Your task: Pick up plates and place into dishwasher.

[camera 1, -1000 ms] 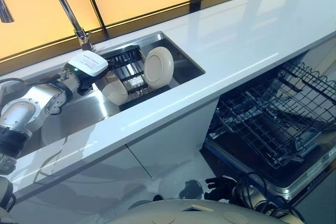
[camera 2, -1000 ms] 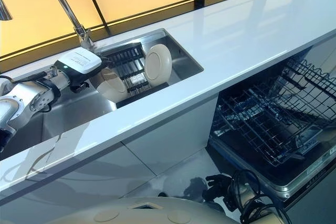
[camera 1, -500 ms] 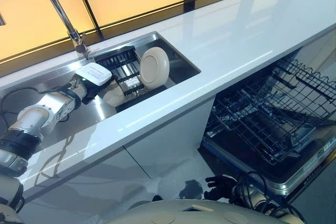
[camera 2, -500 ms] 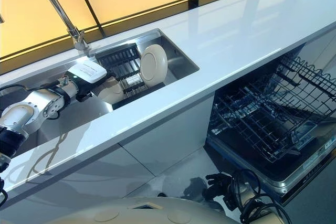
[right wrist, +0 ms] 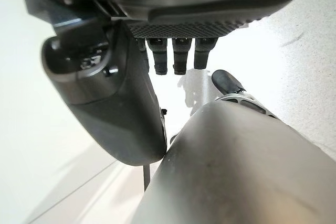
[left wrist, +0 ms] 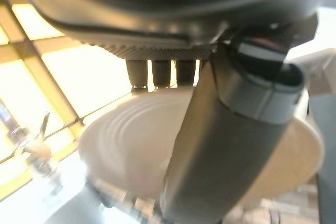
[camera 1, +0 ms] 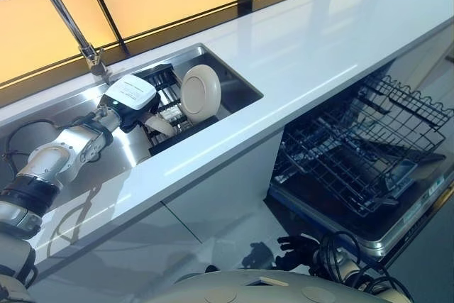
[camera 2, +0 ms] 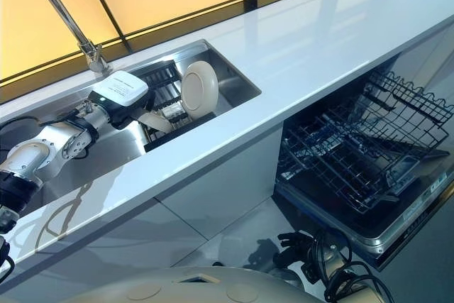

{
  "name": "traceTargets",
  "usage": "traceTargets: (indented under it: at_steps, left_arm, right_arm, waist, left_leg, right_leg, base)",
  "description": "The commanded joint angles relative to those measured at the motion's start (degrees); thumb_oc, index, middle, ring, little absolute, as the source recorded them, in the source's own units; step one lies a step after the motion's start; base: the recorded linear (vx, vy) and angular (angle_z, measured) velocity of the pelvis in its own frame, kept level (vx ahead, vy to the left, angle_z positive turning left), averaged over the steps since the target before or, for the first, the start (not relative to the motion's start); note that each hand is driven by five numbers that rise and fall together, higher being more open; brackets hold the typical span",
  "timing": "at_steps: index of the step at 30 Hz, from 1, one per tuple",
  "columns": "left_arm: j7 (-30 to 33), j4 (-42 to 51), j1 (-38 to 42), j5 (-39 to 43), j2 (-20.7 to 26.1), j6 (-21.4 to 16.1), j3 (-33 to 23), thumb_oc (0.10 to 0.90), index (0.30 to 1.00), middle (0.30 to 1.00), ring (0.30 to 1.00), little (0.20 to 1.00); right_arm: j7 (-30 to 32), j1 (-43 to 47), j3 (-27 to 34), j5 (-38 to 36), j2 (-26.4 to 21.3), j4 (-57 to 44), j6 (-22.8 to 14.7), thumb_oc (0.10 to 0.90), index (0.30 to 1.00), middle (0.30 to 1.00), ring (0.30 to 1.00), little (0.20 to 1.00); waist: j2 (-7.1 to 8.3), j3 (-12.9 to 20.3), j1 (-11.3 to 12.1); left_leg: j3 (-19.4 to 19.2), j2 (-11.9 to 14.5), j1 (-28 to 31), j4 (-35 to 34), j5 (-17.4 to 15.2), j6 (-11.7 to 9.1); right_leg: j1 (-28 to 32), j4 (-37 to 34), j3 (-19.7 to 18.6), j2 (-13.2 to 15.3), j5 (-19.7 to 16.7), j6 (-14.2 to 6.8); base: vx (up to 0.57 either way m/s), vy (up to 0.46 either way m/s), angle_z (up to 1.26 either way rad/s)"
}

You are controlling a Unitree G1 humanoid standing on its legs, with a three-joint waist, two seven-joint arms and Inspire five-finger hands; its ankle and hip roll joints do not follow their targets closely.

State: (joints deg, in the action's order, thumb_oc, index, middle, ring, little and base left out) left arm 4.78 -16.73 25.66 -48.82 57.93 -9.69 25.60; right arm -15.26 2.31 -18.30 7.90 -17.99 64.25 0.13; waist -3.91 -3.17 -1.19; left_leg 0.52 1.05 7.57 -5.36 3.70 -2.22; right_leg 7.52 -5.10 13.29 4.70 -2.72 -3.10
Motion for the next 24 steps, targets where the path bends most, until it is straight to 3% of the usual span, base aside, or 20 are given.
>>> traceTargets:
  at_steps: [1, 9, 11, 13, 16, 21, 24]
  left_arm:
    - [3.12, -2.4, 7.74, 2.36, 3.59, 3.06, -5.7, 0.1, 0.3, 0.3, 0.3, 0.2]
    - [2.12, 0.31, 5.6, 1.35, 5.16, 2.21, -8.34, 0.1, 0.3, 0.3, 0.3, 0.2]
    - [2.67, 1.29, 4.55, 2.04, 6.24, 2.58, -9.25, 0.1, 0.3, 0.3, 0.3, 0.2]
    - [4.45, 2.21, 2.88, 3.56, 7.09, 3.18, -10.92, 0.1, 0.3, 0.3, 0.3, 0.2]
    - [7.72, 2.96, 0.28, 5.94, 7.64, 3.31, -14.14, 0.1, 0.3, 0.3, 0.3, 0.2]
    - [14.34, 2.66, -2.13, 9.18, 7.61, 2.06, -18.53, 0.1, 0.3, 0.3, 0.3, 0.2]
    - [17.73, 3.64, -4.3, 9.32, 7.0, 1.24, -21.27, 0.1, 0.3, 0.3, 0.3, 0.2]
  right_arm:
    - [-0.3, -2.57, -2.62, -1.24, -2.38, -1.13, -1.69, 0.8, 0.9, 0.9, 0.9, 0.9]
    - [1.17, -3.02, -2.13, -4.25, -3.36, -9.27, -4.24, 0.8, 0.9, 0.9, 0.9, 0.9]
    - [2.73, -3.63, -2.07, -6.22, -4.33, -16.25, -4.94, 0.8, 0.9, 0.9, 0.9, 0.9]
    - [2.64, -4.68, -1.26, -9.45, -5.52, -27.7, -1.63, 0.8, 0.9, 0.9, 0.9, 0.9]
    - [2.06, -6.51, -0.14, -15.4, -6.02, -39.23, -1.29, 0.8, 0.9, 0.9, 0.9, 0.9]
    - [-1.94, -7.23, 2.91, -26.66, -5.86, -52.89, -1.92, 0.8, 0.9, 0.9, 0.9, 0.9]
    - [-1.75, -6.4, 5.31, -32.94, -5.73, -61.09, -0.19, 0.8, 0.9, 0.9, 0.9, 0.9]
  waist:
    - [0.61, -0.05, 0.32]
    - [0.69, 0.0, 0.27]
    - [0.8, -0.15, 0.08]
    - [0.99, -0.35, -0.41]
    - [1.15, -0.5, -1.11]
    - [1.33, -0.29, -1.84]
    - [1.51, -0.07, -1.94]
  left_leg:
    - [-4.12, -4.62, -0.51, 0.36, -4.85, 2.33]
    - [-4.03, -4.49, -0.31, 0.36, -4.88, 2.29]
    - [-3.95, -4.47, -0.19, 0.36, -4.9, 2.34]
    - [-3.98, -4.43, -0.12, 0.36, -4.9, 2.38]
    - [-4.19, -4.39, -0.07, 0.36, -4.85, 2.42]
    - [-4.72, -4.25, -0.36, 0.36, -4.71, 2.35]
    - [-5.03, -4.17, -0.5, 0.36, -4.6, 2.27]
  right_leg:
    - [-1.23, 5.42, -2.45, -0.63, 4.72, -2.88]
    - [-1.28, 5.66, -2.5, -0.45, 4.75, -2.94]
    - [-1.3, 5.74, -2.55, -0.4, 4.62, -3.0]
    - [-1.39, 5.75, -2.76, -0.37, 4.49, -3.0]
    - [-1.47, 5.76, -3.08, -0.37, 4.36, -2.98]
    - [-1.83, 5.51, -3.66, -0.45, 4.13, -3.09]
    - [-2.07, 5.49, -3.94, -0.43, 4.01, -3.19]
  base:
    - [-0.01, 0.0, -0.06]
    - [0.0, 0.0, 0.0]
    - [0.0, 0.0, 0.0]
    - [-0.01, -0.012, -0.02]
    - [-0.02, -0.023, -0.05]
    - [-0.02, -0.014, -0.06]
    - [-0.02, -0.013, -0.1]
